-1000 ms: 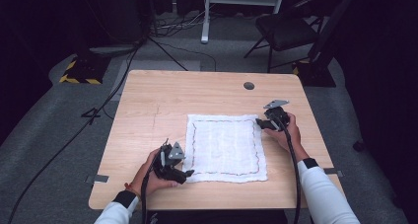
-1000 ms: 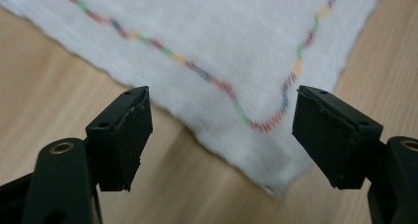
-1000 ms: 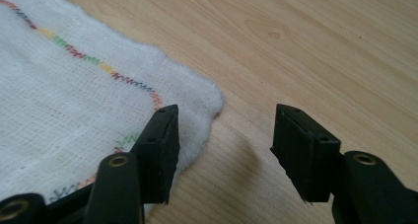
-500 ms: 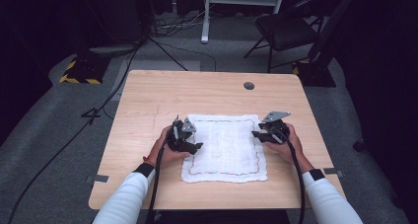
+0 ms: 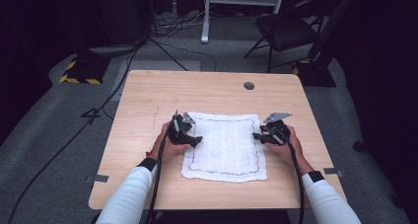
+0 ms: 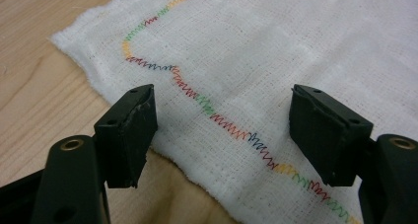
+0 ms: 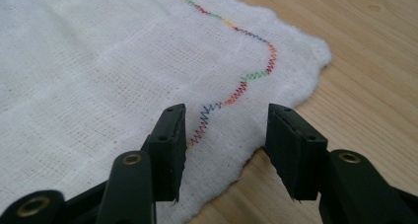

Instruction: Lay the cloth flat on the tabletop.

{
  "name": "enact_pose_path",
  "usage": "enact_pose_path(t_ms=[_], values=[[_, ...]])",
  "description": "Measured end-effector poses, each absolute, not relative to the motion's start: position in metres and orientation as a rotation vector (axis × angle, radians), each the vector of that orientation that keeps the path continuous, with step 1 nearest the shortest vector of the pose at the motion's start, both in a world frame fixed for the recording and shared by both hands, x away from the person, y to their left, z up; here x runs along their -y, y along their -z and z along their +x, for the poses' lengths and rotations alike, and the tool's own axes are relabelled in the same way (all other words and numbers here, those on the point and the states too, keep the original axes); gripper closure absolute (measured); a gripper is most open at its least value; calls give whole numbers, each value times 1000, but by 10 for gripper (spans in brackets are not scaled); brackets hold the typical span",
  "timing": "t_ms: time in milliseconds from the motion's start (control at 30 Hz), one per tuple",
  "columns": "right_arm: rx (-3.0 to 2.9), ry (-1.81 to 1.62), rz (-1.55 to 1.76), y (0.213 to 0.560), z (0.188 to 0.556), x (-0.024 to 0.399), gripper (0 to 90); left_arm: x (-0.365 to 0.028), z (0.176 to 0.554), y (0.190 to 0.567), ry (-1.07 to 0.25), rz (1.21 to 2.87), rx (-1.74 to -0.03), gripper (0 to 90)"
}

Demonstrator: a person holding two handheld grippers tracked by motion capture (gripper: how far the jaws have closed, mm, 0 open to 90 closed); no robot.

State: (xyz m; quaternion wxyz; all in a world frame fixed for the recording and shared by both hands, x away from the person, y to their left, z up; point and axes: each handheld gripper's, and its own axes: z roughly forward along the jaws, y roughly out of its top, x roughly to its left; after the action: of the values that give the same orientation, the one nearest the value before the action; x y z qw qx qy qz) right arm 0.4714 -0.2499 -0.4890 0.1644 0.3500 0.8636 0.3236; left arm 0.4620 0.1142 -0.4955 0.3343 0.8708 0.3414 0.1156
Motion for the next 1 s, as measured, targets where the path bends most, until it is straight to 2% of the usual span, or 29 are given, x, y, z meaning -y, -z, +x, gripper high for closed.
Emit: enact_pose_path(t_ms=[667, 767, 1000], values=[[-2341, -851, 1130, 489, 515, 263, 489, -99, 500, 497, -313, 2236, -938, 265], [-2328, -826, 1133, 488, 518, 260, 487, -104, 504, 496, -269, 2202, -948, 266], [-2314, -870, 1106, 482, 509, 252, 477, -128, 513, 484, -336, 2135, -1014, 260]])
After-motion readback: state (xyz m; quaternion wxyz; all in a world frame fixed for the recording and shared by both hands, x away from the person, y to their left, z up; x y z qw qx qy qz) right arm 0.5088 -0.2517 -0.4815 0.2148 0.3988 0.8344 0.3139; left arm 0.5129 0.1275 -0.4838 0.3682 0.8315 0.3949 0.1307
